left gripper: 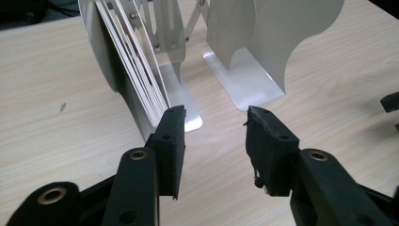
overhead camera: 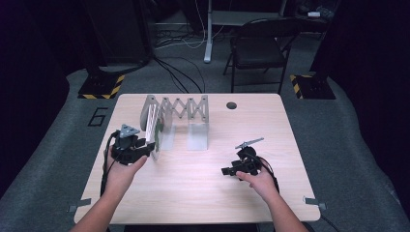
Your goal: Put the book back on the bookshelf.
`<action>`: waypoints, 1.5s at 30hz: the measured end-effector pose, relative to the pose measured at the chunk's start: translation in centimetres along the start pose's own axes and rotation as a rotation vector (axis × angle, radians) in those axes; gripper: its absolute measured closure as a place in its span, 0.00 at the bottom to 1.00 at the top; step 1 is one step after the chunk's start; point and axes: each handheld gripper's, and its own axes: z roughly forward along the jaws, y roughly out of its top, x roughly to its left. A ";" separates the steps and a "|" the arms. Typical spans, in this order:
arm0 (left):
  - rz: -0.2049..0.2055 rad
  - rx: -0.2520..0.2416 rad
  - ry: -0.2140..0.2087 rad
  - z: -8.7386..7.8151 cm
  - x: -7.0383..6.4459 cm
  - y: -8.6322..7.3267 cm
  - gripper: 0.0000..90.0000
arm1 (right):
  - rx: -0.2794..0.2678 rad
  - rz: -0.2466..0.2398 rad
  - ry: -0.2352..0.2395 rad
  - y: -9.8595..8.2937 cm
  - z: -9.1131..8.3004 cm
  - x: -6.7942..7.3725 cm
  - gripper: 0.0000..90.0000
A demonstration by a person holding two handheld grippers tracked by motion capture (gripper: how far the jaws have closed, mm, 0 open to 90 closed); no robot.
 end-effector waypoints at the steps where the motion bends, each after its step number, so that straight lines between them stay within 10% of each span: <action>1: -0.006 0.000 0.001 0.1 0.0 -0.3 0.63 | 0.001 0.001 0.000 0.0 0.0 0.0 0.39; 22: 0.061 0.056 -0.067 1.6 0.3 -6.8 0.51 | 0.011 -0.007 -0.013 0.0 0.2 0.1 0.39; 45: 0.029 0.047 -0.077 3.4 1.4 -11.7 0.51 | 0.017 -0.015 -0.018 -0.1 0.7 0.2 0.39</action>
